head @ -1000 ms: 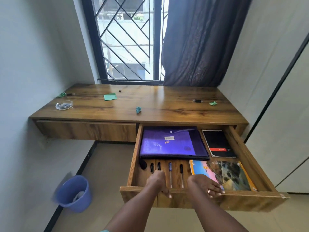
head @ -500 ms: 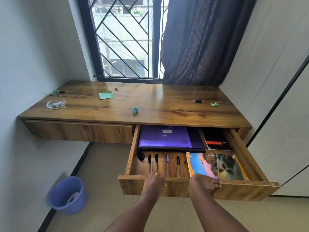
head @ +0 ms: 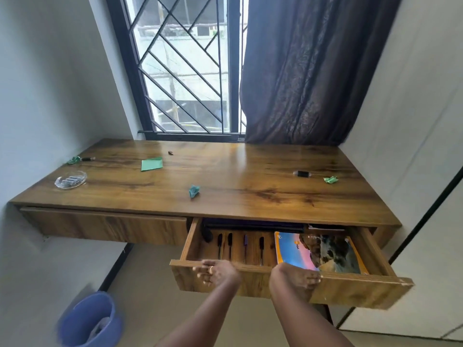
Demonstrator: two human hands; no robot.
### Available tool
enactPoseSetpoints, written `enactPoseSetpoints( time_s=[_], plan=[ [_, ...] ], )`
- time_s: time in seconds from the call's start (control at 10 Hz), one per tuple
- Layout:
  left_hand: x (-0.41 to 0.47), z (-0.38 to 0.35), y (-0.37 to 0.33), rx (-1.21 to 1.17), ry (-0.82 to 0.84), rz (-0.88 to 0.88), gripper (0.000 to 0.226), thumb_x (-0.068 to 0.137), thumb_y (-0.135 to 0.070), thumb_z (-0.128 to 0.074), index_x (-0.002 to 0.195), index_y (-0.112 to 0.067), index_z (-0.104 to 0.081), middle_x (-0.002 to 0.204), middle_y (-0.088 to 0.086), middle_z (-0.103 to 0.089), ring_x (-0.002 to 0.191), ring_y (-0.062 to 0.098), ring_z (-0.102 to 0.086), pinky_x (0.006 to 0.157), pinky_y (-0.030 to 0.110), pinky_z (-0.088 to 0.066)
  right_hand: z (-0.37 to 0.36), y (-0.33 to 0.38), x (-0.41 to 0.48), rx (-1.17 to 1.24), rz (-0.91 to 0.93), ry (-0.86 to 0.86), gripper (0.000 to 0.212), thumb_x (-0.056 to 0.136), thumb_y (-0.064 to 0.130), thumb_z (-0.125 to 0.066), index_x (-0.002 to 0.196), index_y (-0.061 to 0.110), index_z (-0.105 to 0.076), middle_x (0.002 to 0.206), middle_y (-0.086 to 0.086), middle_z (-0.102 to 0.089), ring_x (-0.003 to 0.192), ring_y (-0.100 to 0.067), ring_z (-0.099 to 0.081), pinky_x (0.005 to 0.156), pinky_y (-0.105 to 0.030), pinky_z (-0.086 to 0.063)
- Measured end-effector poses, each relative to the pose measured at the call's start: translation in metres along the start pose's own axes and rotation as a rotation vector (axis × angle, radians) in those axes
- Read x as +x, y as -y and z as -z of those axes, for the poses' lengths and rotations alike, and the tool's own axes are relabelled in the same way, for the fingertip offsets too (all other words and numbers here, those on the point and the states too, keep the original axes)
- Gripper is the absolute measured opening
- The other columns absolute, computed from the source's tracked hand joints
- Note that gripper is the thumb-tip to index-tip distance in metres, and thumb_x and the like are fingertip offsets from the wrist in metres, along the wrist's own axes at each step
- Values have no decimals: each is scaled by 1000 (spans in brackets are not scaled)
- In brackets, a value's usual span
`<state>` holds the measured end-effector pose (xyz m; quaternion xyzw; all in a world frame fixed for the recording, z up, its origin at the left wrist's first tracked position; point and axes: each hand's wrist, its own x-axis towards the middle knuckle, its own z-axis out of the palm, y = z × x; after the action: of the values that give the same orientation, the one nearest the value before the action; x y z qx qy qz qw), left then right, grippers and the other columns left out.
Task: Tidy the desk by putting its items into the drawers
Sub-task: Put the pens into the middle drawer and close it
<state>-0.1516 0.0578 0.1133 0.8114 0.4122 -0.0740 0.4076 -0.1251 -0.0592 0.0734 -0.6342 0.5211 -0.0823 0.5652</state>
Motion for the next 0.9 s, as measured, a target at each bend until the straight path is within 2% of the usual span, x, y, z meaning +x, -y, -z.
enactPoseSetpoints(
  time_s=[0.1, 0.2, 0.3, 0.4, 0.5, 0.6, 0.7, 0.8, 0.9],
  plan=[
    [21, -11, 6, -198, -73, 126, 49, 96, -14, -40, 141, 5, -35, 148, 26, -33, 132, 37, -42, 110, 43, -39, 35, 48, -42, -8, -78, 164, 44, 96, 4, -41, 138, -5, -31, 142, -23, -37, 129, -38, -40, 105, -42, -37],
    [22, 0, -21, -257, 33, 130, 32, 97, -12, -47, 123, 5, -54, 132, 23, -51, 100, 22, -61, 90, 26, -51, 6, 52, -12, -125, 33, 102, 70, 92, 14, -56, 148, 2, -15, 153, -18, -21, 138, -36, -29, 110, -46, -27],
    [43, 6, -41, -421, 54, 124, 26, 95, -13, -47, 110, 4, -60, 111, 20, -62, 92, 28, -60, 89, 36, -49, -12, 65, -7, -99, 59, 124, 79, 88, 18, -64, 148, 2, -14, 153, -20, -21, 137, -39, -30, 111, -48, -30],
    [57, 8, -57, -604, 71, 173, 17, 92, -13, -51, 99, 1, -59, 81, 12, -58, 92, 31, -58, 94, 41, -46, -26, 69, 1, -89, 94, 100, 68, 93, 19, -56, 147, 4, -20, 152, -20, -26, 132, -42, -37, 107, -51, -36],
    [72, 5, -67, -614, 71, 185, 18, 92, -11, -51, 99, 4, -58, 77, 10, -55, 89, 30, -57, 86, 37, -47, -44, 72, 10, -35, 124, 92, 57, 96, 22, -45, 147, 5, -24, 150, -20, -31, 132, -42, -37, 109, -50, -34],
    [92, -5, -76, -654, 55, 192, 30, 91, -15, -53, 110, 8, -58, 95, 20, -62, 98, 36, -61, 86, 39, -49, -59, 85, 16, 53, 90, 89, 59, 97, 33, -42, 147, 7, -24, 149, -19, -34, 133, -42, -36, 109, -53, -31],
    [109, -9, -87, -666, 43, 218, 38, 89, -26, -60, 111, 5, -59, 111, 22, -64, 106, 38, -61, 94, 42, -49, -77, 94, 21, 111, 67, 56, 73, 90, 52, -46, 146, 11, -23, 145, -20, -39, 128, -45, -40, 103, -57, -37],
    [121, -11, -92, -782, 73, 263, 40, 84, -30, -68, 107, 2, -60, 99, 14, -64, 92, 30, -61, 94, 42, -50, -90, 101, 26, 174, 26, 46, 82, 86, 52, -55, 146, 9, -20, 139, -23, -43, 125, -44, -44, 100, -56, -40],
    [135, -14, -89, -891, 91, 308, 46, 78, -26, -74, 111, 3, -60, 108, 14, -66, 97, 31, -63, 98, 43, -50, -100, 103, 33, 243, -40, 27, 74, 84, 40, -63, 142, 9, -28, 135, -23, -46, 121, -43, -47, 100, -53, -42]
  ],
)
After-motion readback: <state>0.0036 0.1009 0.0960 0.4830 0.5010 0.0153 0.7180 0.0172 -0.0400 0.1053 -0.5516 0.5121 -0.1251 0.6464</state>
